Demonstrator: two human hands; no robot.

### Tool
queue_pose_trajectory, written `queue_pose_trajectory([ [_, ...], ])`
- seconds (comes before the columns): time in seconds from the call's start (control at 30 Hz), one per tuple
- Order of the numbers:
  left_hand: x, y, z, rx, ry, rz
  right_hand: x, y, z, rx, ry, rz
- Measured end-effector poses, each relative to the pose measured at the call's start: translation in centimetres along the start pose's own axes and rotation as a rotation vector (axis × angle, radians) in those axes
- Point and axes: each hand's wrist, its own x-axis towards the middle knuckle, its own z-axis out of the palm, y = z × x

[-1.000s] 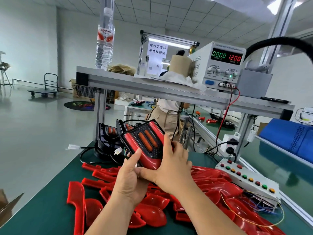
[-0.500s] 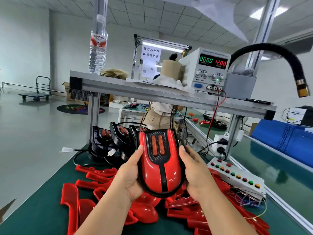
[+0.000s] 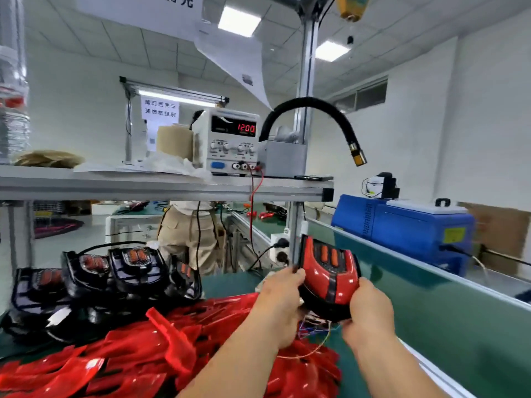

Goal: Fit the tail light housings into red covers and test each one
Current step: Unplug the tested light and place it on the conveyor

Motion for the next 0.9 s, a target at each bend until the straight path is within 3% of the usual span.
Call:
queue_pose_trajectory([
  [0.13,3.1,-2.4,6.3,-0.004,-0.067,-0.088,4.6,-3.8,-3.9,0.022,0.098,0.011],
  [0.27,6.7,-3.5,10.1,0.007,-0.017,-0.194,9.9,-5.7,-6.6,-0.006,0.028,0.112],
  [0.57,12.1,-4.2,13.4,-0.029,-0.004,-0.261,18.8,-5.6,-7.2,-0.025,0.023,0.138],
  [0.73,15.4,-4.0,14.4,0.041,-0.007,-0.192,22.3,-5.0,-6.3,0.028,0.032,0.134],
  [0.9,17.9,-4.0,15.1,0.075,-0.045,0.008,25.4,-4.5,-5.5,0.089,0.013,0.225],
])
